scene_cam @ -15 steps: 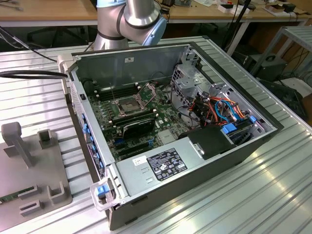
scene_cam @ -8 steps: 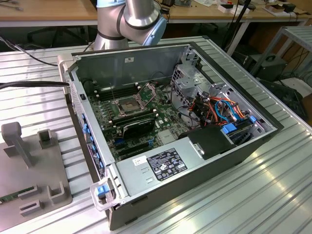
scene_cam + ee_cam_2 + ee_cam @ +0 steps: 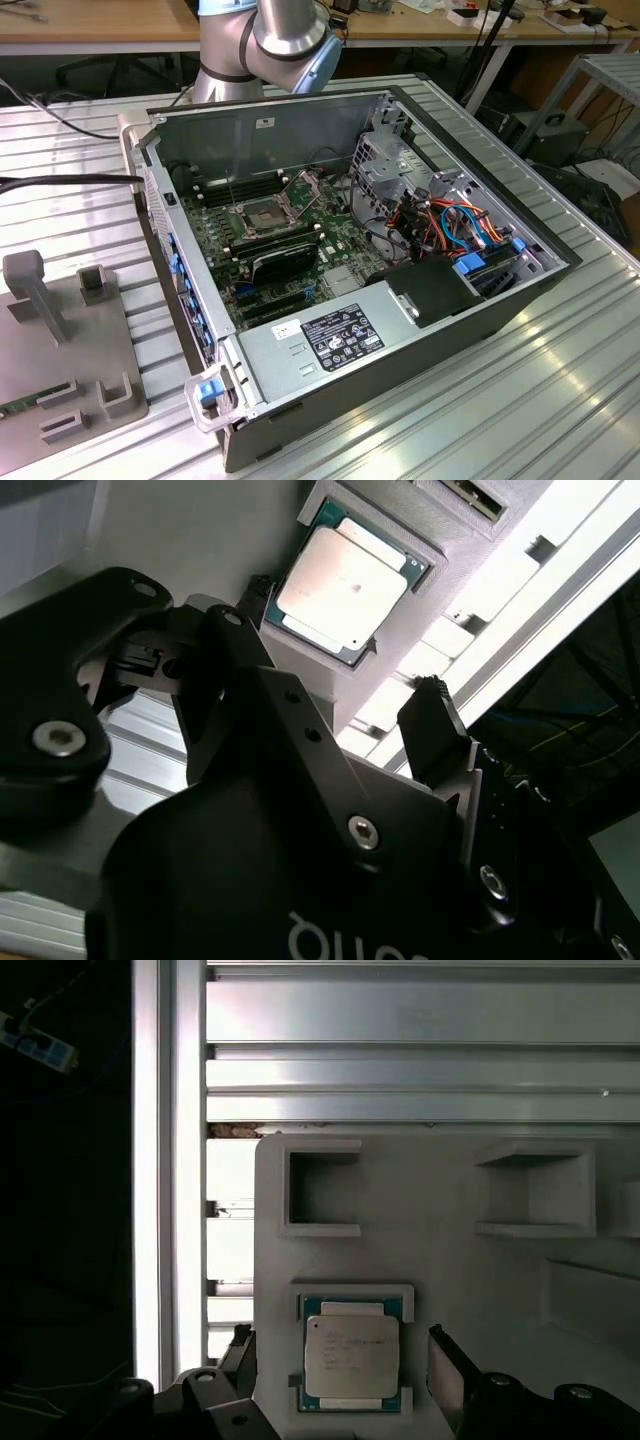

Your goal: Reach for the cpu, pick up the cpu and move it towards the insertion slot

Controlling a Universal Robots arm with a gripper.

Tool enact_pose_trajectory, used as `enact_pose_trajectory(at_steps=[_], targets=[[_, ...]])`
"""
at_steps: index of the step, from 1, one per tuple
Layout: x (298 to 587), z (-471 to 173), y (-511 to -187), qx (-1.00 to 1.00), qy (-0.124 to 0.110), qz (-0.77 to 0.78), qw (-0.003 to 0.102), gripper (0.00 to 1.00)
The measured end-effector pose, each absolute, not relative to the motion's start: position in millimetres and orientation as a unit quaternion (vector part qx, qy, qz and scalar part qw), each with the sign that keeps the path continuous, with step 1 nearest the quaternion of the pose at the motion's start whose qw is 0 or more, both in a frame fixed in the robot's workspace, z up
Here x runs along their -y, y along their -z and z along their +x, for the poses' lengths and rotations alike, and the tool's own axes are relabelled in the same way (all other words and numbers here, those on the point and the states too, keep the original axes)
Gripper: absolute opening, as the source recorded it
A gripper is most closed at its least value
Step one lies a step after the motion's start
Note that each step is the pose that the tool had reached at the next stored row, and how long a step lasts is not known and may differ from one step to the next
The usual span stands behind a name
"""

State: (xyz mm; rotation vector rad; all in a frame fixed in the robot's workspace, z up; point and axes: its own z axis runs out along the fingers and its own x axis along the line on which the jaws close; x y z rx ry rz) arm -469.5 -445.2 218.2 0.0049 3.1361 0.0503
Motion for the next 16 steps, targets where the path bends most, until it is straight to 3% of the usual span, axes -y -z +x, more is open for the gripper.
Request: enact_pose_trajectory(at_steps=[16], targets=[[448.3,-469.4,-192.9,-1.0,-0.014,0.002,0.003,0.78]])
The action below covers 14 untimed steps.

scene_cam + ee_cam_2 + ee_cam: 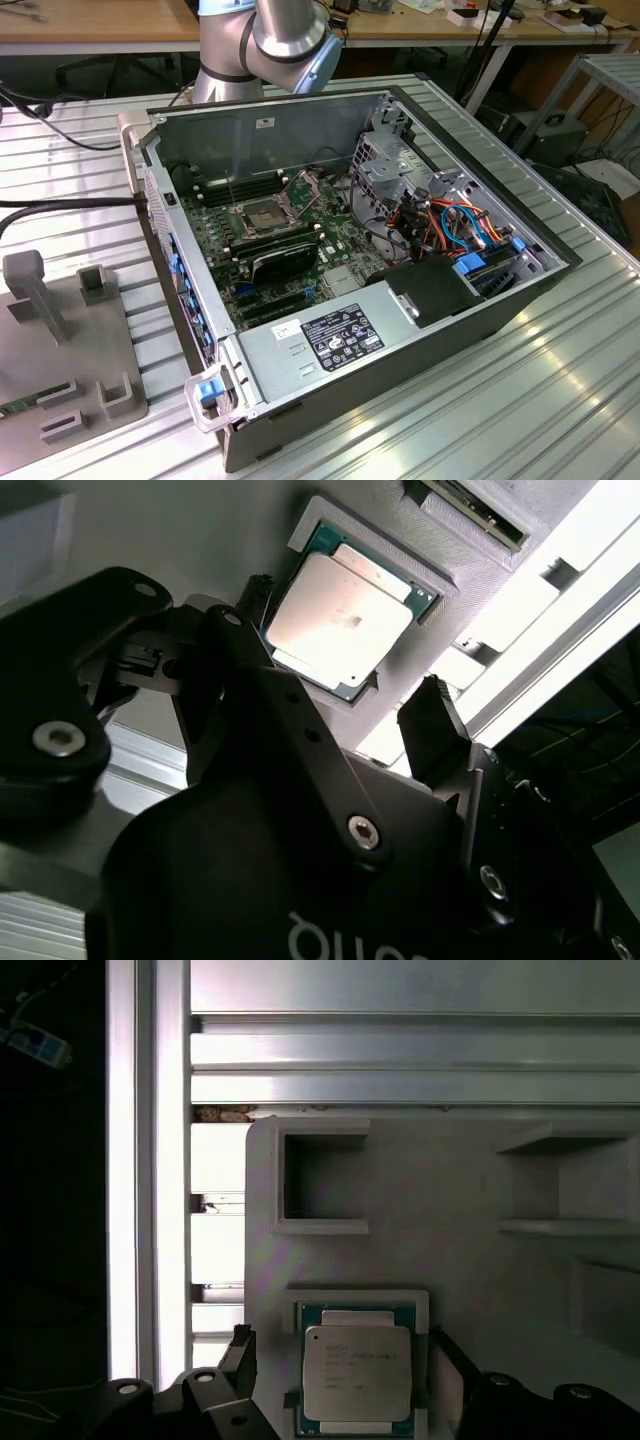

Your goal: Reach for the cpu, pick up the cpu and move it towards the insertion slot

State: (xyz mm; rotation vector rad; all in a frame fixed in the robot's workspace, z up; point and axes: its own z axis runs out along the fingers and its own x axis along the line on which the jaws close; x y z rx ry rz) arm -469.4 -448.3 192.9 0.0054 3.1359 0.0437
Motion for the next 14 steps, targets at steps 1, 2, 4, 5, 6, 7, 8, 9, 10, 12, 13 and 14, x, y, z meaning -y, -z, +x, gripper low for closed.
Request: enact_pose_trajectory(at_steps=[1,2,4,5,6,7,8,9,10,12,13,14], targets=[[448.4,-469.3,-192.1,-1.0,-0.013,0.002,0.003,0.78],[448.3,-469.3,-191.5,-1.0,-0.012,0.002,0.003,0.78],[448.1,-469.4,-190.6,-1.0,-0.011,0.003,0.002,0.78],[448.1,-469.4,-190.5,-1.0,-0.01,0.004,0.002,0.78],[448.0,-469.3,-190.1,-1.0,-0.01,0.005,0.002,0.78],[447.9,-469.0,-189.8,-1.0,-0.01,0.005,0.002,0.78],[447.9,-468.5,-189.3,-1.0,-0.01,0.006,0.002,0.78],[447.9,-467.9,-188.6,-1.0,-0.01,0.006,0.002,0.78],[448.0,-467.5,-188.2,-1.0,-0.009,0.007,0.002,0.78],[447.9,-466.5,-186.9,-1.0,-0.009,0.007,0.002,0.78],[448.0,-466.4,-186.4,-1.0,-0.009,0.007,0.002,0.78],[448.0,-466.3,-185.9,-1.0,-0.009,0.007,0.002,0.78]])
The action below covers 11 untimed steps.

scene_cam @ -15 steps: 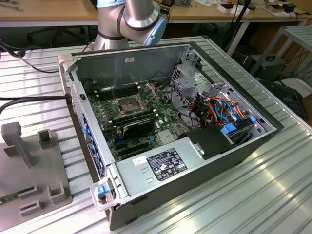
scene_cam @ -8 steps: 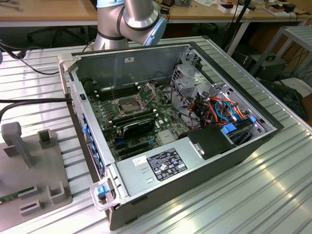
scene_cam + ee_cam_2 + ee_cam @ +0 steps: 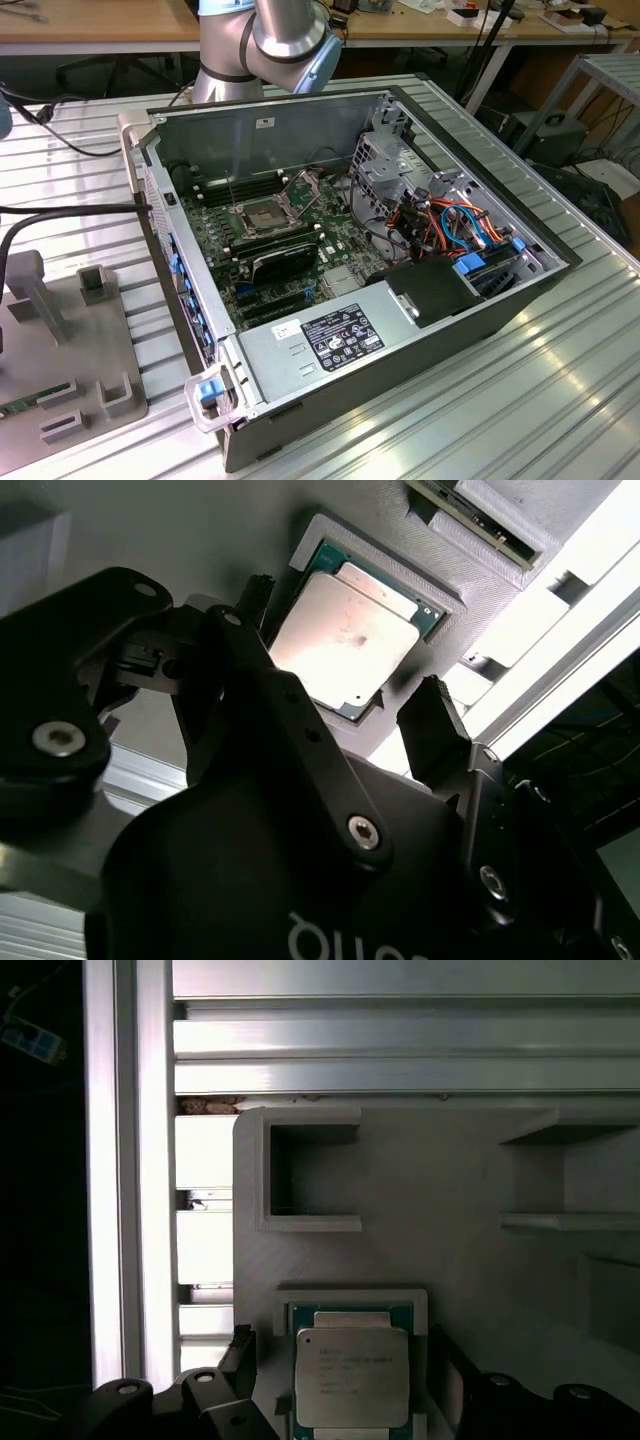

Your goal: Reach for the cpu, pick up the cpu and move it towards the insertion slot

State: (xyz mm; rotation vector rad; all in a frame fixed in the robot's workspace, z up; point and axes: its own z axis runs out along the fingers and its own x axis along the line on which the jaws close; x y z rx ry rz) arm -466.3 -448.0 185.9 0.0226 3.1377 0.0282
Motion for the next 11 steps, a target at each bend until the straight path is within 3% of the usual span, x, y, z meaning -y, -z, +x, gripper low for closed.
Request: enact_pose_trajectory(at_steps=[11], targets=[[448.1,-464.8,-184.1,-1.0,-0.007,0.007,0.001,0.78]])
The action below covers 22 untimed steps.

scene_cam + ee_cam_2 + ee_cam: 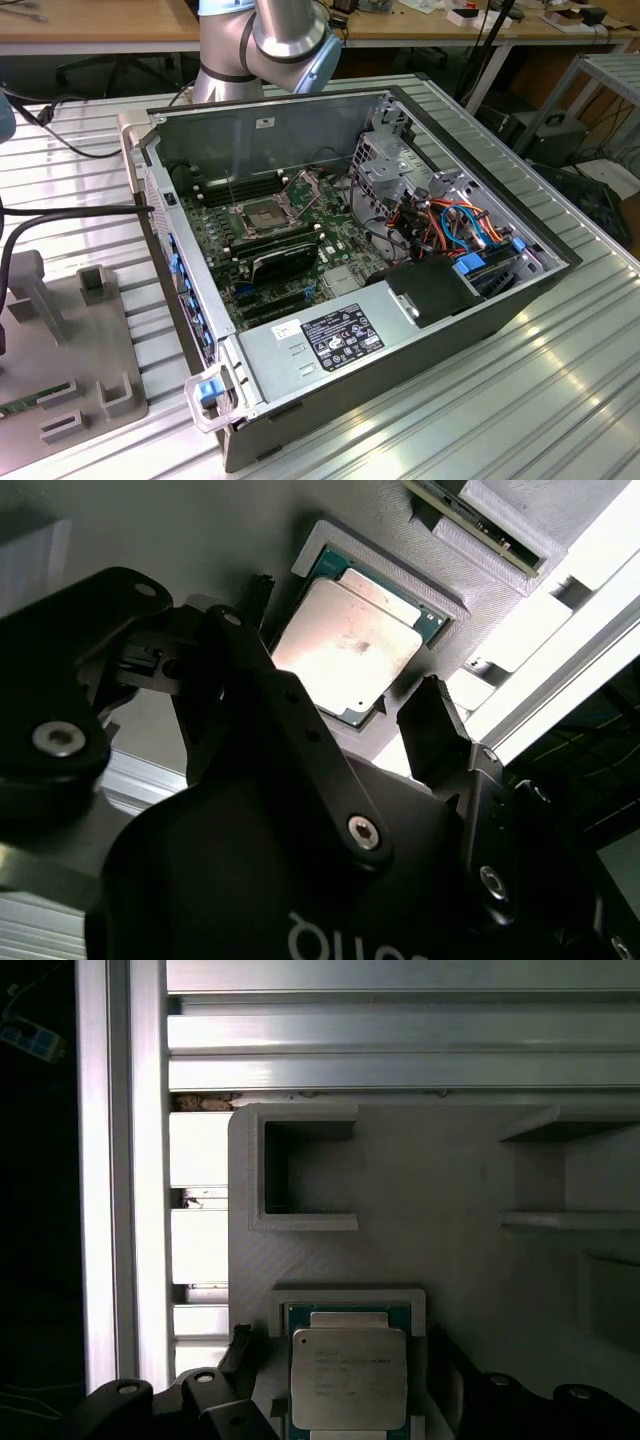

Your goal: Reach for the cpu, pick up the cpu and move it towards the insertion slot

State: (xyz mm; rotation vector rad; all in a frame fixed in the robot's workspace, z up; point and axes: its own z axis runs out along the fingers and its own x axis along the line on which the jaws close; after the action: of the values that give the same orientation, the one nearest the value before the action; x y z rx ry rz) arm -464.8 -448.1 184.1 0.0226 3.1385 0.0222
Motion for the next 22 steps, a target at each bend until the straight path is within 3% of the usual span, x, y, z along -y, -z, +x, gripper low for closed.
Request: enact_pose_trajectory(at_steps=[3,4,11,14,15,22], targets=[[448.1,-464.8,-184.1,-1.0,-0.007,0.007,0.001,0.78],[448.1,-464.8,-184.1,-1.0,-0.007,0.007,0.001,0.69],[448.1,-464.7,-185.8,-1.0,-0.007,0.007,0.001,0.69],[448.1,-464.7,-185.9,-1.0,-0.007,0.007,0.001,0.62],[448.1,-464.7,-185.9,-1.0,-0.007,0.007,0.001,0.55],[448.2,-464.8,-194.6,-1.0,-0.007,0.007,0.001,0.55]])
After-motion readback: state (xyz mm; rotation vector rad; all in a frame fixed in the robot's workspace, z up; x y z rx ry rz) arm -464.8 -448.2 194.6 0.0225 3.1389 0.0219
